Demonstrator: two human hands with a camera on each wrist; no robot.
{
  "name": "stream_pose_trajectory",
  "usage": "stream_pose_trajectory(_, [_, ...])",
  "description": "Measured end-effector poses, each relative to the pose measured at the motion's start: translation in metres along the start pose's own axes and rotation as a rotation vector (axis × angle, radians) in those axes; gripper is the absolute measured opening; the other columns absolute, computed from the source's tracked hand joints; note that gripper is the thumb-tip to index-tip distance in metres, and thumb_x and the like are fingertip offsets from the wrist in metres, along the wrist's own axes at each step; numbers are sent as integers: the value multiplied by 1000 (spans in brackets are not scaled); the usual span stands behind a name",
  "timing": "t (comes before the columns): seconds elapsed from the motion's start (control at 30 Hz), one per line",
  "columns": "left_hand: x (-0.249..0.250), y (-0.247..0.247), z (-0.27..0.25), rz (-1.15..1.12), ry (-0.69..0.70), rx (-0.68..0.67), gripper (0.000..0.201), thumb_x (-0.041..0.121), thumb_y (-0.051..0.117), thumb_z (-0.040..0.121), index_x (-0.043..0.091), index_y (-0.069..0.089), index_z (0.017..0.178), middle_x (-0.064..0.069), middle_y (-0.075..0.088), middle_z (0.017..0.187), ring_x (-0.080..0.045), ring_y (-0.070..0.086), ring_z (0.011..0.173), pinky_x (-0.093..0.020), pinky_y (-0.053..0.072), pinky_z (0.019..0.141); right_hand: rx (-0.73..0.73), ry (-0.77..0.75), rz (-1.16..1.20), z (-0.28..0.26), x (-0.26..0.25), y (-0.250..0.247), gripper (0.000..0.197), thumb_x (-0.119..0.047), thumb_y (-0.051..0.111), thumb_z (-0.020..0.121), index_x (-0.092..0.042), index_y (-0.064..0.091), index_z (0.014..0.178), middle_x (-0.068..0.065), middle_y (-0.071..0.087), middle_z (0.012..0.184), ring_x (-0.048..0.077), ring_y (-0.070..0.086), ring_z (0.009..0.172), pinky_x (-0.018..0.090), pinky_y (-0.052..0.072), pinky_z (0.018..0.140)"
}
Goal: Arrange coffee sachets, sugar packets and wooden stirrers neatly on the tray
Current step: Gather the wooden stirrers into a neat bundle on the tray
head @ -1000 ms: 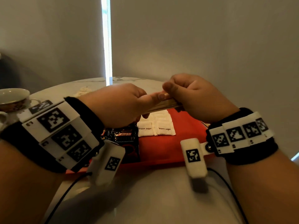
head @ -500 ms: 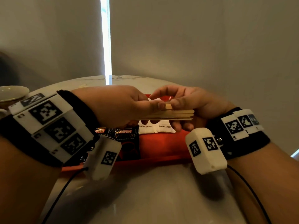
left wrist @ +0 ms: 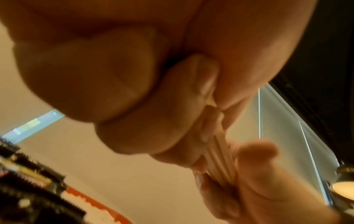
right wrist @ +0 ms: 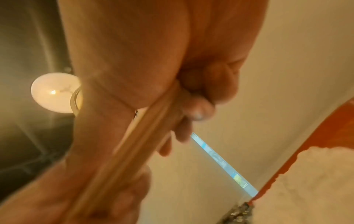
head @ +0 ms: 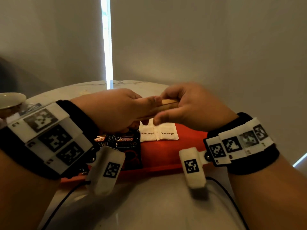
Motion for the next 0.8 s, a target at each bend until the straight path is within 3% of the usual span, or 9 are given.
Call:
stream_pose_trajectory(0.13, [-6, 16, 2, -178, -99, -211, 32, 35, 50, 94, 5, 61, 89, 0, 53, 57, -6, 47, 39, -14, 38, 35, 118, -86, -31, 5, -1, -5, 76, -77, 54, 76, -4, 74, 78, 22, 64, 71, 36, 59, 66, 51, 48, 57])
stream_pose_trajectory(0.23, [-7, 29, -6, -330, -212, -434, 50, 45, 68, 67, 0, 64, 87, -7, 54, 55, -15, 50, 36, -17, 41, 34, 71, -64, -91, 5, -1, -4, 78, -81, 51, 74, -7, 74, 79, 17, 64, 72, 31, 60, 67, 49, 49, 59])
stream_pose_trajectory(0.27, [-9, 29, -2, -330, -206, -426, 55, 53, 74, 66, 2, 67, 85, -7, 54, 56, -16, 49, 37, -18, 41, 35, 59, -44, -123, 4, -1, -6, 71, -80, 52, 71, -14, 74, 82, 10, 65, 74, 24, 60, 70, 45, 50, 60])
stream_pose_trajectory(0.37, [-6, 12, 4, -102, -85, -201, 59, 70, 55, 73, 12, 62, 84, 0, 52, 57, -11, 46, 41, -20, 38, 35, -2, -29, -353, 1, -10, -8, 66, -83, 69, 55, -31, 73, 95, -16, 61, 100, 4, 51, 98, 29, 46, 75])
stream_pose_trajectory(0.47, [-8, 22, 2, -246, -132, -287, 51, 55, 62, 66, 9, 59, 86, 1, 52, 52, -8, 47, 36, -17, 38, 32, -8, -81, -514, -1, -26, -5, 59, -67, 79, 59, -34, 69, 107, -19, 57, 116, 5, 44, 114, 30, 44, 91])
stream_pose_trajectory(0.57, [-15, 3, 0, -93, -129, -48, 35, 43, 61, 93, 11, 64, 106, 8, 53, 61, -2, 50, 48, -13, 40, 42, -19, -90, -550, 2, -28, 7, 38, -47, 82, 73, -30, 66, 104, -16, 60, 105, 7, 52, 98, 29, 46, 83])
stream_pose_trajectory(0.6, [-14, 2, 0, -48, -90, -40, 36, 42, 61, 95, 12, 63, 115, 10, 52, 64, -2, 50, 52, -13, 40, 45, -38, -76, -545, 4, -26, 11, 29, -41, 80, 78, -29, 66, 101, -13, 61, 98, 6, 54, 89, 30, 48, 77])
stream_pose_trajectory(0.7, [-18, 17, 3, -242, -205, -237, 53, 55, 45, 95, 6, 63, 103, 1, 52, 57, -10, 44, 40, -16, 33, 36, -83, -57, -484, 5, -19, 16, 10, -28, 72, 87, -33, 66, 94, -11, 63, 83, 5, 57, 74, 31, 49, 67])
stream_pose_trajectory(0.8, [-17, 9, 8, -256, -202, -143, 65, 66, 33, 98, 9, 62, 95, -5, 53, 55, -15, 39, 36, -16, 30, 40, -136, -50, -491, 4, -18, 21, 8, -31, 69, 90, -32, 63, 95, -11, 62, 81, 5, 57, 73, 33, 50, 67])
Point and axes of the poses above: each hand's wrist, its own z-axis towards the middle knuckle, its own y-axis out of the palm, x = y × z, the point moved 8 cm from there along z, towards the middle knuckle
